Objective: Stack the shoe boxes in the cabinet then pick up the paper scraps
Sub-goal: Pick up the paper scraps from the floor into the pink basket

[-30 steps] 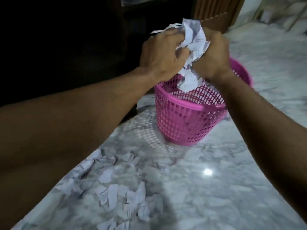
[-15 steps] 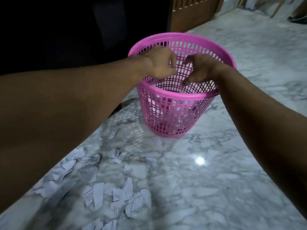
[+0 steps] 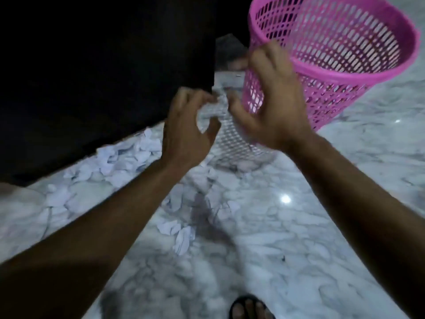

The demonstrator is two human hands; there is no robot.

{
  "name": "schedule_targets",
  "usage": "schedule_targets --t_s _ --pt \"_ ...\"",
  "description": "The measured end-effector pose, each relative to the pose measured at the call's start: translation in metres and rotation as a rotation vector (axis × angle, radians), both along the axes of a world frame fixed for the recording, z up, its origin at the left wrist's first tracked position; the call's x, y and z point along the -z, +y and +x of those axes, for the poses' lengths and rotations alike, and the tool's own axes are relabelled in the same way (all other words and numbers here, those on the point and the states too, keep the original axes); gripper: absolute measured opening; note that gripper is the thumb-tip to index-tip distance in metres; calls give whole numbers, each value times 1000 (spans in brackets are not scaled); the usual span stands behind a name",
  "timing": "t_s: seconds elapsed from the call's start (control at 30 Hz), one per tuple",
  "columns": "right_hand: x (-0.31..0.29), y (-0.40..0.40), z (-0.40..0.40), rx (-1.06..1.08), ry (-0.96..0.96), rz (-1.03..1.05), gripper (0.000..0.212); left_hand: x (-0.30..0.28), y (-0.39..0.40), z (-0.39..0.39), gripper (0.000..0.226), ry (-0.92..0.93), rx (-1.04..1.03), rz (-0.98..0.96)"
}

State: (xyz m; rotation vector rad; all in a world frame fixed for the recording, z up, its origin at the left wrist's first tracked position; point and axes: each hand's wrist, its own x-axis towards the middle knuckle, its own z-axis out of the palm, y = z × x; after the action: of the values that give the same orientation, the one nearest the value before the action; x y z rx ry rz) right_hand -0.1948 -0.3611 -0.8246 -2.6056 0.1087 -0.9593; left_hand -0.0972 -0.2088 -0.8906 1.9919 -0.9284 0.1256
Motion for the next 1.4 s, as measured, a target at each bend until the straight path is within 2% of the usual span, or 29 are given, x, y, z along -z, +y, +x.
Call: schedule_targets --t_s 0.1,0.23,0.33,0.43,0.57,0.67,0.77,0.87,0.93,1.0,1.1,1.23,1.33,1.4 --pt "91 37 -33 -35 211 102 58 72 62 -63 53 68 -71 232" --pt "205 59 -83 106 554 168 109 157 119 -124 94 74 -78 583" --pt "248 52 -96 166 711 132 126 192 138 -135 99 68 -74 703" --pt "261 50 -79 122 772 61 119 203 142 -120 90 21 -103 732" --pt "267 73 -19 -7 746 -18 97 208 153 -66 82 -15 -223 770" --pt "268 94 30 -72 702 -43 88 201 167 -24 80 -4 -269 751" --pt "265 106 65 -90 643 -41 91 182 187 -2 82 8 -384 691" --pt "261 104 80 -30 542 12 98 171 225 9 81 -9 -645 563" --pt "261 96 89 28 494 76 101 177 255 19 85 89 -829 550" --pt "261 88 101 71 538 150 104 188 277 31 91 249 -923 581" --pt "266 83 119 66 648 183 102 202 282 41 95 316 -853 672" --pt "276 100 126 -69 699 22 92 201 249 29 97 253 -586 741" --pt "280 113 125 -130 607 -8 87 198 227 14 84 212 -470 619" --pt "277 116 125 -148 539 28 83 197 226 12 78 159 -528 505"
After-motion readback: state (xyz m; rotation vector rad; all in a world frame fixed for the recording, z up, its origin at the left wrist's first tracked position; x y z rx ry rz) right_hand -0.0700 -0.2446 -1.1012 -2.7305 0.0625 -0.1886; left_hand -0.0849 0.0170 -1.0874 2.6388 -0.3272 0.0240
